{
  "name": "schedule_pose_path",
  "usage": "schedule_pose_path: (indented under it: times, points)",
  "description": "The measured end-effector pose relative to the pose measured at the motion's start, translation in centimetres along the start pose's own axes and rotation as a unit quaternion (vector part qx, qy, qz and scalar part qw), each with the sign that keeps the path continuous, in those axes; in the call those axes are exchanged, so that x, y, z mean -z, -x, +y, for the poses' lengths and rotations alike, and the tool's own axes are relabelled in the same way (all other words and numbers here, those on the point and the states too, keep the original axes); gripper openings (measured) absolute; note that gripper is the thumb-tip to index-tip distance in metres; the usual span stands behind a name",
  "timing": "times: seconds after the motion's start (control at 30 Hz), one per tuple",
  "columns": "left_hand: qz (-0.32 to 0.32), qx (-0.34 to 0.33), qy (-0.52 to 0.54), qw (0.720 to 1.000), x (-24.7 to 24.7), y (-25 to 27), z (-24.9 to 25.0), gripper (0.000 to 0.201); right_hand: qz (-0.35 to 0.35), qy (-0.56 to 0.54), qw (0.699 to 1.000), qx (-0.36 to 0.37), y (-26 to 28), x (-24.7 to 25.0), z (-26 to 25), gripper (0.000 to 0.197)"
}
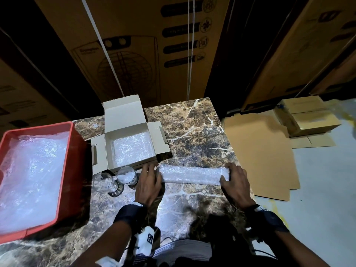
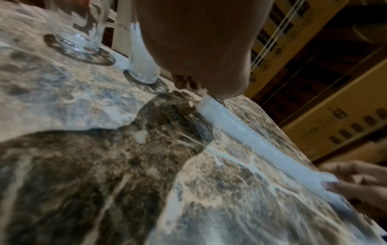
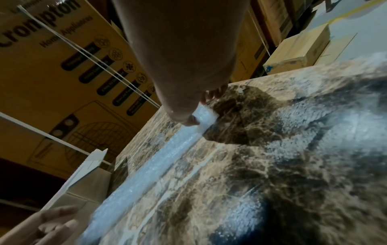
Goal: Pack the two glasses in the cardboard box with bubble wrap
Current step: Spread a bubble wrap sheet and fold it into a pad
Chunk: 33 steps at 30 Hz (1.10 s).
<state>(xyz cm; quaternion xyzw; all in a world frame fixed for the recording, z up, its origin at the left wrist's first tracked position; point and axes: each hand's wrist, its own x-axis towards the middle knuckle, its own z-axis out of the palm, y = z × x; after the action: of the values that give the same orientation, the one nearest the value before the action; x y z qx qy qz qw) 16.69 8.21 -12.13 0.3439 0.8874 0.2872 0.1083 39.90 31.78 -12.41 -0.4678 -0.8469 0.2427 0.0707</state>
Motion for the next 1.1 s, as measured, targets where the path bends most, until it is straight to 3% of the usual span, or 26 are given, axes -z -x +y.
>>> schedule_pose_path:
  times: [0.17,0.27,0.37,0.53,0.7,0.93,1.1]
  points:
    - [-0.014,-0.108,-0.108,0.988,0.0,0.5,1.6,0.03,0.032,0.046,0.997,0.045,0.3,0.4,-2.2,0.041]
    - [-0.082,-0.197,-0.107,0.971,-1.1,0.5,3.1,0.043,-0.008,0.044,0.99,0.137,0.8,-1.2,-4.2,0.036]
    - [-0.164,-0.236,-0.137,0.948,-2.7,0.6,4.0,0.062,-0.054,0.063,0.971,0.226,1.4,-3.9,-6.0,0.04]
    - [-0.241,-0.217,-0.178,0.929,-4.5,1.1,3.3,0.075,-0.097,0.103,0.944,0.297,2.0,-5.8,-5.7,0.051]
    - [-0.248,-0.224,-0.215,0.918,-4.9,1.2,0.7,0.079,-0.14,0.17,0.923,0.314,2.5,-6.4,-2.8,0.065]
    - [-0.246,-0.219,-0.239,0.914,-3.3,0.9,-1.4,0.084,-0.177,0.228,0.916,0.277,2.4,-4.2,-0.9,0.08]
    - [-0.223,-0.173,-0.218,0.934,-1.3,1.2,-3.0,0.086,-0.145,0.212,0.938,0.234,2.1,-3.3,1.8,0.078]
